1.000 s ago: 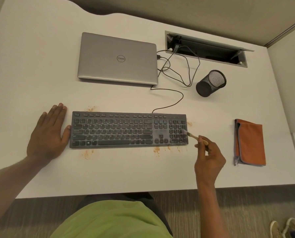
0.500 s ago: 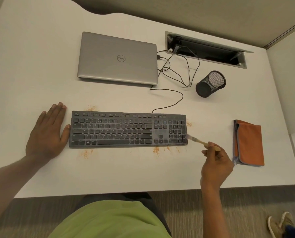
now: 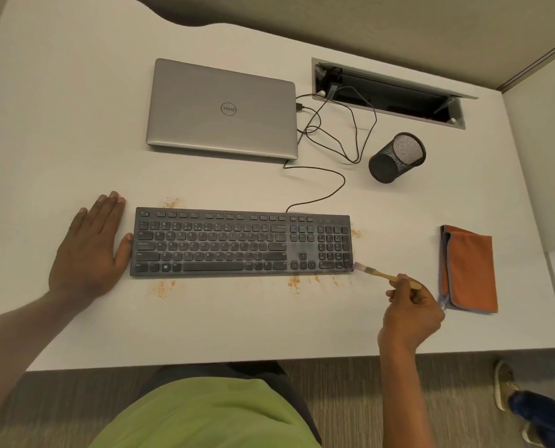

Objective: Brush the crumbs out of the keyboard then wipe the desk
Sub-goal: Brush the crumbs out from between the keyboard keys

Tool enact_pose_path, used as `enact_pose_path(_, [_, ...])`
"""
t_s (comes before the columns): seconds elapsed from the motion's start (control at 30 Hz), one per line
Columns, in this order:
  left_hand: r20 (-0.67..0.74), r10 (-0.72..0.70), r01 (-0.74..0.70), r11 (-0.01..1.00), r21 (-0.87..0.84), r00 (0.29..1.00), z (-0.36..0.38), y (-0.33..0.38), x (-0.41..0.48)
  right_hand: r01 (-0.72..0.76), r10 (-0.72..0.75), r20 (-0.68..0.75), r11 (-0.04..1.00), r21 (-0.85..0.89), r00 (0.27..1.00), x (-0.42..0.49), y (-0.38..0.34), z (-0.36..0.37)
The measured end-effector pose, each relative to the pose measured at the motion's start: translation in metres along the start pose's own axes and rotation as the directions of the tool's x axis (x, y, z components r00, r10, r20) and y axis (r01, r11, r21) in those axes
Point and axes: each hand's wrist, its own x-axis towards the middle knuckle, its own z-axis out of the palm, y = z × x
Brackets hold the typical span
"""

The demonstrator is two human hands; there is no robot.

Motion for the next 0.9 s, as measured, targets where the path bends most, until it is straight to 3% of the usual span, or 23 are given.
enact_pose_path(0.17, [0.002, 0.003, -0.003, 1.000, 0.002, 1.000, 0.000, 0.000, 0.000, -0.074, 0.070, 0.040, 0.991, 0.110, 0.997, 0.004, -0.008, 0.019])
enact_pose_path(0.43, [-0.001, 0.004, -0.004, 1.000, 0.001, 1.000, 0.001, -0.001, 0.000, -0.021, 0.020, -0.010, 0.997, -0.070, 1.000, -0.004, 0.006, 0.007])
enact_pose_path(0.67, [-0.002, 0.004, -0.004, 1.000, -0.002, 1.000, 0.001, -0.001, 0.000, -0.020, 0.020, 0.006, 0.999, 0.045, 1.000, -0.003, -0.005, 0.011])
enact_pose_path(0.9, [-0.006, 0.004, -0.004, 1.000, -0.006, 1.000, 0.001, -0.001, 0.000, -0.044, 0.044, 0.009, 0.997, -0.067, 0.999, -0.011, 0.007, -0.002])
